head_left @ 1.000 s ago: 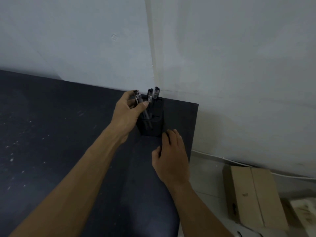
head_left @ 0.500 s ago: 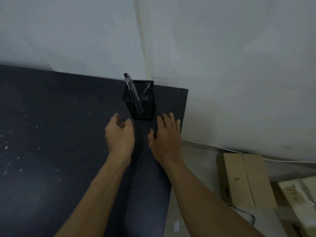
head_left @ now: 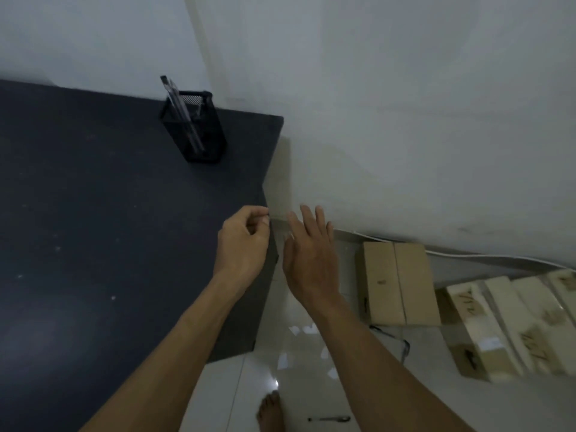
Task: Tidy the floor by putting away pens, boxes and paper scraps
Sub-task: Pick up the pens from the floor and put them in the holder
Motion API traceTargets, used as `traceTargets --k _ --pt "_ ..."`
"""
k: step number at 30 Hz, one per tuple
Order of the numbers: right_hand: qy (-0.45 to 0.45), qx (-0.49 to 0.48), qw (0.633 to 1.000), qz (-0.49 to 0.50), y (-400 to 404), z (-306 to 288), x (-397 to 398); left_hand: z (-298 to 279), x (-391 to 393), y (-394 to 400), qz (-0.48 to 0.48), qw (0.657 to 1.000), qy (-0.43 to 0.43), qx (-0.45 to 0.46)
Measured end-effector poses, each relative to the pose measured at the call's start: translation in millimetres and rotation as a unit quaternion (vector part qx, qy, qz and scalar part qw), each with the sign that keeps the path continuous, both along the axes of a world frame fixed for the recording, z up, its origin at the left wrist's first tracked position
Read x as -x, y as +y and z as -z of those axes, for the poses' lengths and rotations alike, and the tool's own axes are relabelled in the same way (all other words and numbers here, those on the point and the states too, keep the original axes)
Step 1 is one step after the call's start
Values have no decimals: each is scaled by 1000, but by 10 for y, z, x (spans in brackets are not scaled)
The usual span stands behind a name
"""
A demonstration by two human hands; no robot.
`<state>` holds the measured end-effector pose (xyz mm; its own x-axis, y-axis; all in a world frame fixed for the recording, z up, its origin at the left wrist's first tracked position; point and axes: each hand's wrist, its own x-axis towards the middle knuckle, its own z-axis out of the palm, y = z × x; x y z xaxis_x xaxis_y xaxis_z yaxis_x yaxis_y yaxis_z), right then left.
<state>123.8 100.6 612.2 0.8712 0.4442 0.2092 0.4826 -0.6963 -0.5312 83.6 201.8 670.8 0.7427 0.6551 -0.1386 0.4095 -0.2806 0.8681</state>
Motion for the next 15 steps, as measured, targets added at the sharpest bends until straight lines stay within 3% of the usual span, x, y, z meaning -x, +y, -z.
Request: traceTargets --k 7,15 --pt "15 -33 999 15 -1396 289 199 567 267 -1358 34 996 76 31" --pt "63 -38 995 74 -2702 1488 440 1885 597 -2650 47 983 139 106"
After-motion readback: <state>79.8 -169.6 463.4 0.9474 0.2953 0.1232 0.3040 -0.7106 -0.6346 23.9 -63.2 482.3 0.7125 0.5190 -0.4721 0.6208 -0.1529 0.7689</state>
